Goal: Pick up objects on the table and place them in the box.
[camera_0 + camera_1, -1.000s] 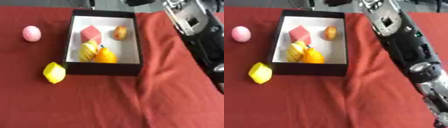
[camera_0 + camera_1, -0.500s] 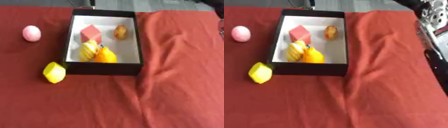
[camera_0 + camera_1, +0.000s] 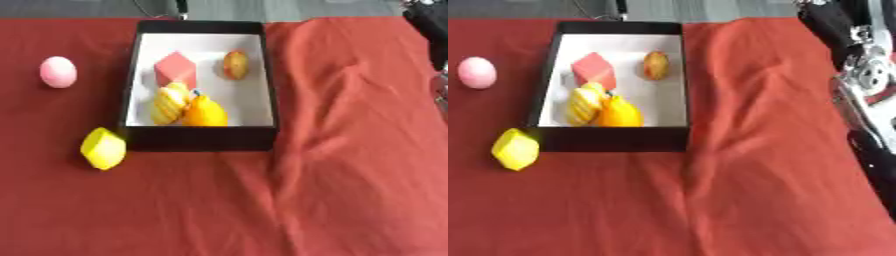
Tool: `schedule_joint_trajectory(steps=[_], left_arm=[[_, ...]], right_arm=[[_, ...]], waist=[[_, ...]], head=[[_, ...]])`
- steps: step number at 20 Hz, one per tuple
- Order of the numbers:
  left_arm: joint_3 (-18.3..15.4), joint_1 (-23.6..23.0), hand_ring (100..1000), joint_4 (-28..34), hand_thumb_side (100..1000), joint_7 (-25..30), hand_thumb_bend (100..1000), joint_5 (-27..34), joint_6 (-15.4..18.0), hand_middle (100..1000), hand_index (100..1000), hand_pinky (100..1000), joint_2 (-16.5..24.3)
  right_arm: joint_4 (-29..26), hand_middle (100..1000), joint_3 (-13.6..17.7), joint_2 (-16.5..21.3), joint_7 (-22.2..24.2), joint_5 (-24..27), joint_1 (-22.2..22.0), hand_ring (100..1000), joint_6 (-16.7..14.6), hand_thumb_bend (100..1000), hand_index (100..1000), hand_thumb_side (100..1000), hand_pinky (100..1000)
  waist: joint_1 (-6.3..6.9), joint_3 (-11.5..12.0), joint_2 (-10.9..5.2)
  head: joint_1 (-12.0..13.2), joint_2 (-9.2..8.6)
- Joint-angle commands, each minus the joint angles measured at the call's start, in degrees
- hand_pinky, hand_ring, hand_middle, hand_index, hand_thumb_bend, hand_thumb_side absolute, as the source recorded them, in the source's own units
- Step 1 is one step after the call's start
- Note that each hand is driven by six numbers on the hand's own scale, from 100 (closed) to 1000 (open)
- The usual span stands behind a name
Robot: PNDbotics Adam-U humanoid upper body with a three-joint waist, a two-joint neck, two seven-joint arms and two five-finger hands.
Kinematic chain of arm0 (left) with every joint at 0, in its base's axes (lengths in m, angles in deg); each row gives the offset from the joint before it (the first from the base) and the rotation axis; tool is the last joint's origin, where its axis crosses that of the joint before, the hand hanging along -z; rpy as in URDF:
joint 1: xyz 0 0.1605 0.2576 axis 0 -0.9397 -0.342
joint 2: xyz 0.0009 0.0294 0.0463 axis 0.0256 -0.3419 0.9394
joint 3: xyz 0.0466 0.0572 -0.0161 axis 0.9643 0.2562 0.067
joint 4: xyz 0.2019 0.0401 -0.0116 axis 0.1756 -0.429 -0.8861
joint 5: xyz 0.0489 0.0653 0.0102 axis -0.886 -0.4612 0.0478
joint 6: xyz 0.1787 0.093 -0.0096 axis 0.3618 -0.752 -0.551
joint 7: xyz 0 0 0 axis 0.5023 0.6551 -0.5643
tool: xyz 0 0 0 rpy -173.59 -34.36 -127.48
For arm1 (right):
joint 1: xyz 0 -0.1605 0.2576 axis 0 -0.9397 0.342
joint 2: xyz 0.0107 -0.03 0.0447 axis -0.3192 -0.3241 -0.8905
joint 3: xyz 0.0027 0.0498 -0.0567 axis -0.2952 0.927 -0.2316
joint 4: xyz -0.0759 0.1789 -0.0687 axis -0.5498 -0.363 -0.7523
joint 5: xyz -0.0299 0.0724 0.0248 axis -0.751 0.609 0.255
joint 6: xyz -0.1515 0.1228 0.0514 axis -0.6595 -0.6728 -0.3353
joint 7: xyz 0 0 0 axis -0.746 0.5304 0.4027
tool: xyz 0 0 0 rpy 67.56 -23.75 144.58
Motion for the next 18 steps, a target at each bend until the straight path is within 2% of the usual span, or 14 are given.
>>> schedule_joint_trajectory(steps=[1,3,6,7,9,11,14,15,18], left_arm=[[1.09,1.06,840,1.79,804,1.24,282,-0.15,0.89,882,821,656,6.36],[2.46,1.56,843,2.47,777,2.83,295,-1.54,1.22,891,834,665,11.68],[4.56,3.75,851,1.03,746,6.79,321,-6.72,-0.02,894,854,689,19.97],[5.48,4.9,854,-0.3,730,8.82,365,-8.66,-0.52,888,859,708,22.68],[7.95,7.97,865,-4.62,720,14.29,397,-12.33,-1.09,893,871,737,27.61],[10.75,11.24,870,-9.82,703,20.87,451,-15.58,-0.91,894,876,758,31.13],[14.82,16.72,886,-18.74,656,30.15,518,-20.64,-0.08,903,878,792,33.35],[16.06,18.92,886,-22.06,622,32.58,556,-21.93,0.13,900,873,795,33.27],[19.74,25.9,892,-31.69,583,37.17,587,-25.2,1.55,893,854,804,31.27]], right_arm=[[-0.03,780,0.96,0.82,-0.39,-0.33,-0.19,776,-1.31,100,881,212,947],[-0.17,779,1.17,1.07,-0.55,-0.65,-0.5,774,-1.31,100,879,207,946],[-0.67,775,1.53,1.44,-0.85,-1.13,-1.03,771,-1.2,100,876,202,945],[-0.79,774,1.58,1.51,-0.93,-1.26,-1.24,769,-1.09,100,875,202,944],[-0.95,773,1.53,1.59,-0.91,-1.43,-1.6,768,-0.72,100,874,204,944],[-0.99,772,1.38,1.66,-0.8,-1.47,-1.7,767,-0.29,100,873,202,943],[-0.88,769,1.08,1.82,-0.65,-1.3,-1.46,765,0.19,100,870,199,943],[-0.82,769,0.99,1.91,-0.57,-1.25,-1.39,764,0.31,100,869,196,943],[-0.47,767,0.79,1.87,-0.45,-1.09,-1.25,762,0.52,100,867,200,943]], waist=[[0.37,-0.06,-1.14],[0.47,-0.2,-1.12],[0.6,-0.27,-1.15],[0.66,-0.31,-1.21],[0.73,-0.42,-1.38],[0.81,-0.56,-1.52],[0.91,-0.77,-1.72],[0.95,-0.79,-1.82],[0.97,-0.72,-2.11]], head=[[-0.47,-0.11],[-0.48,-0.11],[-0.2,-0.11],[0.0,-0.11],[0.49,-0.11],[1.04,-0.11],[1.6,-0.11],[1.67,-0.11],[1.59,-0.11]])
